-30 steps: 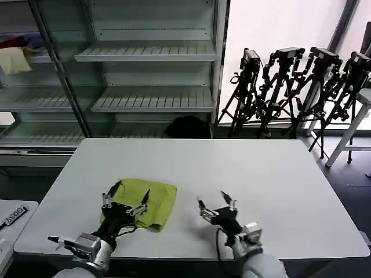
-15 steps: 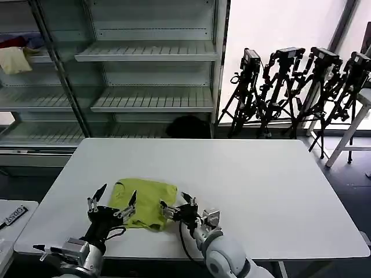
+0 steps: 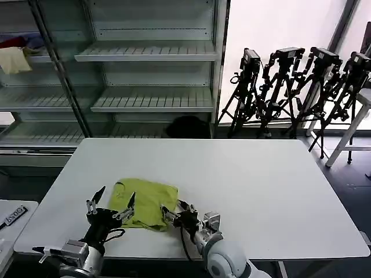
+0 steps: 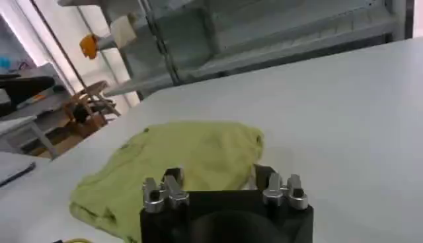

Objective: Fold and organize the clothes.

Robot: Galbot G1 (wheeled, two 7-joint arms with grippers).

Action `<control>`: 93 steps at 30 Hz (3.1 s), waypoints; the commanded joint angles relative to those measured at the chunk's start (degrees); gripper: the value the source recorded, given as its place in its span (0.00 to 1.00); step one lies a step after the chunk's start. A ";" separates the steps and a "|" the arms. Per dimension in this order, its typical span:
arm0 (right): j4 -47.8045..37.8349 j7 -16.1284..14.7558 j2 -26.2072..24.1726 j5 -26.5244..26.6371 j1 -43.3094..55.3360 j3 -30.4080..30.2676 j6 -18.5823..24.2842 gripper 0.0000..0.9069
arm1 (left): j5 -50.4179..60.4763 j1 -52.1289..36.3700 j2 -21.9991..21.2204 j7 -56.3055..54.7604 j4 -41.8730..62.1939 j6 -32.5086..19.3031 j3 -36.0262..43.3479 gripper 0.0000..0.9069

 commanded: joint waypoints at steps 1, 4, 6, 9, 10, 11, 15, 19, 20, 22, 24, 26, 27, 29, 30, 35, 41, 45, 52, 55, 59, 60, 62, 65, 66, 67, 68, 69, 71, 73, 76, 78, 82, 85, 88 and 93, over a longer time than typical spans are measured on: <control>-2.13 0.02 0.76 0.59 -0.88 1.18 0.28 0.58 | 0.30 0.34 -0.23 0.23 -0.13 0.12 -0.27 1.00; -2.72 0.12 0.91 0.48 -0.58 1.55 0.53 0.49 | 0.45 0.71 -0.24 0.41 -0.14 0.03 -0.34 1.00; -3.15 0.25 0.98 -0.01 -0.33 1.42 1.18 0.23 | 0.62 0.93 -0.37 0.51 -0.11 -0.22 -0.23 1.00; -3.79 0.18 1.17 -0.45 0.20 1.36 1.48 0.08 | 0.67 0.86 -0.61 0.54 -0.16 -0.32 0.19 1.00; -3.95 0.18 1.27 -0.51 0.30 1.36 1.52 0.07 | 0.68 0.83 -0.64 0.53 -0.15 -0.33 0.30 1.00; -4.31 0.16 1.44 -0.70 0.61 1.33 1.53 0.07 | 0.67 0.77 -0.68 0.52 -0.14 -0.33 0.40 1.00; -5.47 0.28 2.12 -0.96 1.80 0.97 1.56 0.04 | 0.65 1.03 -0.67 0.53 -0.20 -0.44 0.37 1.00; -5.96 0.52 2.65 -1.30 2.68 0.61 1.77 0.00 | 0.70 1.31 -0.70 0.55 -0.29 -0.63 0.24 1.00; -5.82 0.55 2.62 -1.40 2.77 0.61 1.82 0.00 | 0.71 1.34 -0.74 0.53 -0.29 -0.66 0.23 1.00; -5.23 0.68 2.19 -1.62 2.73 0.86 2.10 0.00 | 0.80 1.49 -0.80 0.53 -0.25 -0.73 0.23 1.00; -3.88 0.66 1.08 -1.73 2.39 1.80 2.36 0.00 | 0.85 1.61 -0.88 0.49 -0.15 -0.86 0.21 1.00; -2.55 0.46 -0.52 -1.72 1.84 3.26 2.44 0.00 | 0.89 1.80 -0.93 0.51 -0.06 -1.11 0.23 1.00; -1.84 0.39 -1.71 -1.69 1.35 4.35 2.38 0.00 | 0.92 1.84 -0.99 0.50 0.02 -1.20 0.31 1.00; -0.21 0.14 -4.10 -1.71 0.17 6.10 2.47 0.00 | 0.95 1.81 -1.06 0.46 0.06 -1.29 0.43 1.00; 0.48 -0.16 -5.46 -1.70 -0.60 7.27 2.77 0.00 | 0.95 1.73 -1.09 0.46 0.08 -1.30 0.47 1.00; 1.74 -1.77 -13.10 -1.95 -3.25 12.56 5.34 0.00 | 0.87 1.30 -1.06 0.45 0.09 -1.30 0.89 1.00; -1.11 -3.48 -20.02 -2.65 -4.23 17.20 8.19 0.00 | 0.88 1.18 -1.09 0.45 0.23 -1.34 1.45 1.00; -3.98 -3.19 -20.86 -4.19 -2.47 18.05 9.22 1.00 | 0.95 1.18 -1.29 0.48 0.38 -1.52 1.93 1.00; -4.45 -3.11 -21.26 -8.23 -3.37 20.49 8.70 1.00 | 1.09 1.60 -1.45 0.47 -0.06 -1.53 2.07 1.00; -2.24 -1.72 -22.57 -10.93 -6.26 22.80 6.46 1.00 | 1.07 1.78 -1.45 0.46 -0.27 -1.60 2.23 1.00; 4.57 1.41 -23.48 -9.82 -13.37 30.50 7.56 1.00 | 2.28 1.79 -1.80 0.24 -0.58 -3.26 3.22 1.00; 6.90 3.00 -23.65 -9.57 -15.70 32.37 8.19 1.00 | 2.87 1.86 -1.82 0.13 -0.44 -4.49 3.65 1.00; 12.25 7.09 -23.67 -9.10 -23.65 38.32 9.52 1.00 | 3.00 2.02 -1.60 0.18 -0.30 -5.79 3.93 1.00; 18.37 9.13 -23.34 -8.61 -35.59 44.94 12.98 1.00 | 3.02 1.92 -1.55 0.11 0.85 -8.04 4.18 1.00; 19.85 9.86 -23.12 -8.83 -37.71 45.80 14.00 1.00 | 3.02 1.92 -1.51 0.06 1.16 -8.42 4.32 1.00; 22.34 11.89 -22.11 -9.70 -43.72 47.45 15.03 1.00 | 3.07 2.01 -1.50 -0.20 1.65 -9.19 4.52 1.00; 24.09 14.07 -20.97 -11.51 -47.33 47.91 15.83 1.00 | 3.10 2.17 -1.51 -0.24 1.98 -10.00 4.68 1.00; 24.80 14.73 -20.97 -11.91 -48.73 47.99 16.03 1.00 | 3.11 2.20 -1.51 -0.25 2.04 -10.33 4.76 1.00; 28.87 19.66 -17.76 -20.04 -57.28 45.63 20.46 1.00 | 3.25 2.75 -1.55 -0.31 2.62 -12.55 5.25 1.00; 30.25 23.69 -16.21 -26.68 -61.32 42.30 24.63 1.00 | 3.47 3.45 -1.43 -0.53 3.11 -13.85 5.62 1.00; 31.44 26.51 -14.71 -32.85 -64.93 38.17 31.09 1.00 | 3.34 4.08 -1.12 -0.85 3.28 -15.49 5.69 1.00; 31.45 27.06 -13.56 -36.57 -65.01 36.85 33.82 1.00 | 3.16 4.47 -1.07 -1.27 3.17 -16.34 5.57 1.00; 31.32 26.43 -12.91 -41.05 -63.74 34.17 38.84 1.00 | 3.60 5.48 -1.31 -2.23 3.04 -16.85 5.48 1.00; 31.36 25.88 -12.88 -42.96 -62.83 31.94 38.97 1.00 | 4.08 6.46 -1.72 -3.01 3.02 -16.87 5.46 1.00; 30.12 25.77 -13.24 -43.20 -61.69 29.85 38.70 1.00 | 4.61 7.49 -1.98 -3.64 3.13 -17.01 5.52 1.00; 27.65 24.83 -13.05 -40.63 -60.24 28.53 40.15 1.00 | 5.92 8.69 -2.76 -4.05 3.45 -17.06 5.58 1.00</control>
